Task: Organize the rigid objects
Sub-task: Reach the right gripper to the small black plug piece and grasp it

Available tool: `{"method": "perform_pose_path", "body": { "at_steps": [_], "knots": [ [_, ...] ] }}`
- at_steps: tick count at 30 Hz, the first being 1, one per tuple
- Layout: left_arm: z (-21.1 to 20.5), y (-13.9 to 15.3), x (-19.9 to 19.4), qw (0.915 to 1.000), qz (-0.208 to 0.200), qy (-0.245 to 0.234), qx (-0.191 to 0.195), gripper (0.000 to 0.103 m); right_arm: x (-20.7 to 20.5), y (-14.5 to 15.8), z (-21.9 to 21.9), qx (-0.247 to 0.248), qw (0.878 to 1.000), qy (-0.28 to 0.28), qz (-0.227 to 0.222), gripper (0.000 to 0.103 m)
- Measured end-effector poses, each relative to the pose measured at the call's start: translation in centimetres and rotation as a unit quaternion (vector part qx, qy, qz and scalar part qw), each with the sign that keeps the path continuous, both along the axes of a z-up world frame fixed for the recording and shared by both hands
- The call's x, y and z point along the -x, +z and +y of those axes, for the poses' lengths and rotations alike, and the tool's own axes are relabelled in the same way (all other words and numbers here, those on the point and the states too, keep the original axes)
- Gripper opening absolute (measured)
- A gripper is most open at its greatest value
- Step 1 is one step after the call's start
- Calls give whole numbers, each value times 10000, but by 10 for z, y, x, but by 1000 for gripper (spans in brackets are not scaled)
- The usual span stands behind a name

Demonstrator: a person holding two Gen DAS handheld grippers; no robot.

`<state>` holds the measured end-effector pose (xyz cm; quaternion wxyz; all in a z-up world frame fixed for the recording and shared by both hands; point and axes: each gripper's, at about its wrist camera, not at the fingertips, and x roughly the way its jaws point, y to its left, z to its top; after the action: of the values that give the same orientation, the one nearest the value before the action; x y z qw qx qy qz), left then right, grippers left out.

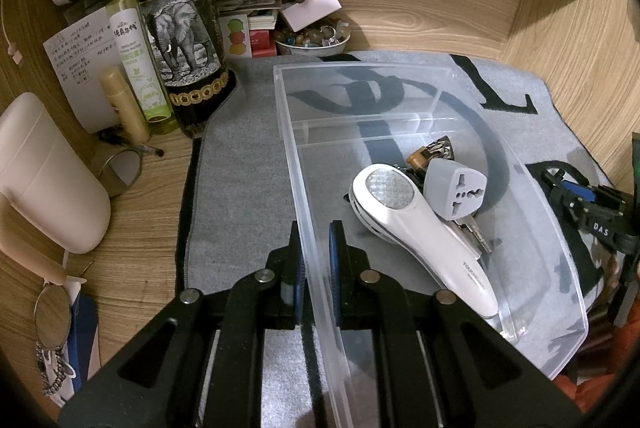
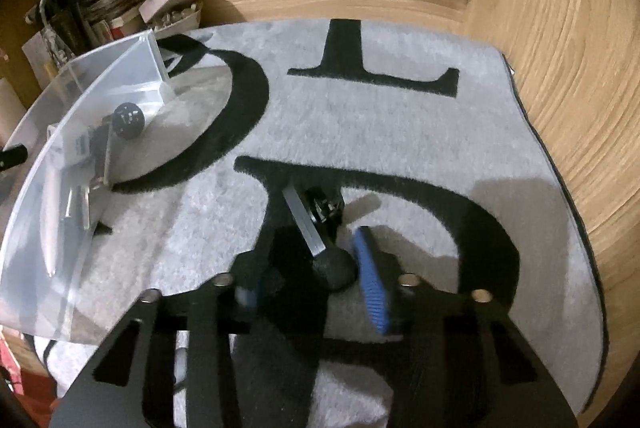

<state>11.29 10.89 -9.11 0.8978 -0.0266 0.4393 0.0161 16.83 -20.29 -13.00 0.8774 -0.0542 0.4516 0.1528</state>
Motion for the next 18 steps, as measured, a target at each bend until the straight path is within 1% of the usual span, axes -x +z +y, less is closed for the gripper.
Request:
{"method": "perform_pose_path", "body": {
  "at_steps": [3,6,10,18],
  "knots": [
    [0,0,0,10000,2,0,1,9,-4,0,0,-50,10000,-10,2,16],
    [0,0,0,10000,0,2,-2,9,-1,4,3,-150,9998,139,-32,16],
    [0,0,0,10000,-3,5,7,9,4,13,10,-139,9994,253,-204,16],
    [0,-1,1,10000,-5,1,3,9,9,46,23,-346,9966,424,-623,16]
  ]
}}
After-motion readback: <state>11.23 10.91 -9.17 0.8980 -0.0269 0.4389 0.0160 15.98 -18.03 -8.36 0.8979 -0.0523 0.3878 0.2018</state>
